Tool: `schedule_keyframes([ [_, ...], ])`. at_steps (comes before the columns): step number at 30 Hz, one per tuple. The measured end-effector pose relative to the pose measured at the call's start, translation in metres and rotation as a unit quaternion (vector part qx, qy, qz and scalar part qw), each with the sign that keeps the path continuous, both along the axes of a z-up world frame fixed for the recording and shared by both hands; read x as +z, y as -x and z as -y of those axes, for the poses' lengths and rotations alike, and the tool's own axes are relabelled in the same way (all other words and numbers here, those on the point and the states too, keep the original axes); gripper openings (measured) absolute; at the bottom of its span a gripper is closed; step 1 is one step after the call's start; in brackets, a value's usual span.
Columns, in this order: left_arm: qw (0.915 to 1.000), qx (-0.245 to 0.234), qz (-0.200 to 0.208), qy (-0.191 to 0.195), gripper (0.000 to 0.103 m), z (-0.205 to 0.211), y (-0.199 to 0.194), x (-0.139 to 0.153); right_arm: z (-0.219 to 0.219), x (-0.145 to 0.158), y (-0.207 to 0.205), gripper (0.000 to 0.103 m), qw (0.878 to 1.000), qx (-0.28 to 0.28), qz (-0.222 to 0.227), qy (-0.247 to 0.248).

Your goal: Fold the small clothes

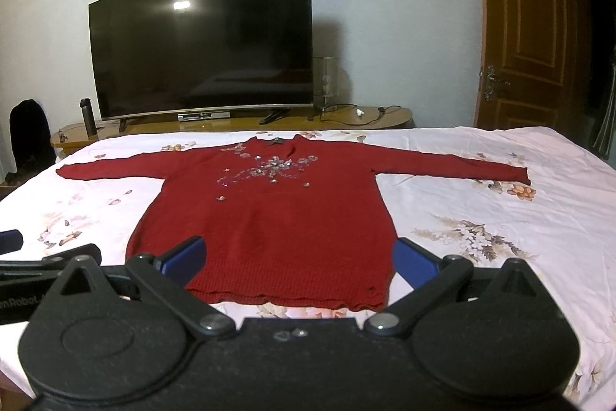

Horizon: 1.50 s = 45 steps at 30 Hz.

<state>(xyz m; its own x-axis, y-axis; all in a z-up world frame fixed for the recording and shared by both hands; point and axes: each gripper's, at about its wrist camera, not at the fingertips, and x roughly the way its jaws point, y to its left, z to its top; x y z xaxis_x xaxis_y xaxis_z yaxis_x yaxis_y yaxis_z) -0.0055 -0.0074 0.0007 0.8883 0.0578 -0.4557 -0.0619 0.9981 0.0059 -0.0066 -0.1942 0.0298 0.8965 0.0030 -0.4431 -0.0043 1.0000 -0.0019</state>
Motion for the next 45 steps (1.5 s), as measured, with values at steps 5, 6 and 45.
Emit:
schedule_keyframes([
  [5,1.0000,0.001,-0.001,0.000,0.103,-0.001,-0.001,0.000,-0.001,-0.001,0.001,0.103,1.000,0.002,-0.001,0.000],
  [6,1.0000,0.001,-0.001,0.000,0.103,-0.002,-0.001,-0.001,-0.002,-0.001,0.001,0.103,1.000,0.002,-0.001,0.000],
  [45,0.9892,0.023,-0.077,0.122,0.103,0.036,-0.331,-0.063,0.424,-0.103,-0.298,0.043,0.905,-0.292,-0.013,-0.310],
])
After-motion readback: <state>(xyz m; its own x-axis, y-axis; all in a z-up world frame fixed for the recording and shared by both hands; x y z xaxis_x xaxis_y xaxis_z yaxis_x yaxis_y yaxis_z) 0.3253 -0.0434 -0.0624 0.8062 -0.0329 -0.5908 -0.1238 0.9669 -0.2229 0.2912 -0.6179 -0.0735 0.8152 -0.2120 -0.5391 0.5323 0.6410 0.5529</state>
